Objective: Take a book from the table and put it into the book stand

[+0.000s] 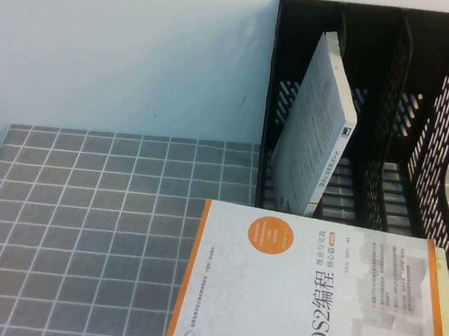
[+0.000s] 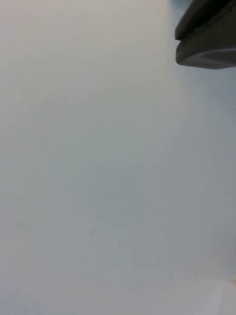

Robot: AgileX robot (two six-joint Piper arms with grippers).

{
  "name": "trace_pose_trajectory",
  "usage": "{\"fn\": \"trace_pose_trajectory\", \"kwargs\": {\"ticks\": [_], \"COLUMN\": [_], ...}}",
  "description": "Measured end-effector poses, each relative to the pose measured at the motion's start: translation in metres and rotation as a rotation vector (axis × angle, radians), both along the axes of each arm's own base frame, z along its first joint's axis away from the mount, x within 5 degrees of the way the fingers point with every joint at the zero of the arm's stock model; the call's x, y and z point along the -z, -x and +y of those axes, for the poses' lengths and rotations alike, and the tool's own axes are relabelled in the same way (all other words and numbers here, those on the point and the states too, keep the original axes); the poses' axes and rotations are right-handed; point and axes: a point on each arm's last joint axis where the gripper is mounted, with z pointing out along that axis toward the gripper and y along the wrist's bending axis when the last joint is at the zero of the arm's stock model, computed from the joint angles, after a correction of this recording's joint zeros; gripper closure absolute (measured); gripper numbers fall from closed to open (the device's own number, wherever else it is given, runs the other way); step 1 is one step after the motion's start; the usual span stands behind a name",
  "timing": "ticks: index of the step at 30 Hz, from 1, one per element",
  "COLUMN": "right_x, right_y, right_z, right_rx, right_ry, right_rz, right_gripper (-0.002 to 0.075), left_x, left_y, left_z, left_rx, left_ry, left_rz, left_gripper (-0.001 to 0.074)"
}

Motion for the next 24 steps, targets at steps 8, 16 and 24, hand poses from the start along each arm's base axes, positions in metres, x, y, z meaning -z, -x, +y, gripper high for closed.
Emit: {"fn": "trace_pose_trajectory", "kwargs": {"ticks": [8,16,24], "right_x": [-0.043,-0.065,-0.065], "right_y": [0.014,-0.006,-0.056], "right_z": [0.008,0.022,0.029], "right_rx": [-0.064,-0.251,-0.432], "right_ry": [-0.004,-0.161,-0.223], "right_rz": [0.134,0.655,0.94], "right_gripper": [0.0729,0.0729,0.0729], "left_x": [-0.05,-0.049,-0.028], "left_y": [-0.01,-0.052,-0.087], "left_z": [-0.002,-0.019,-0.052], "left_rx": [0.03,0.243,0.574], "left_ry": [0.023,0.313,0.279], "left_rz": [0.324,0.556,0.79], "left_gripper": [0.0738,0.0738,0.0738]}}
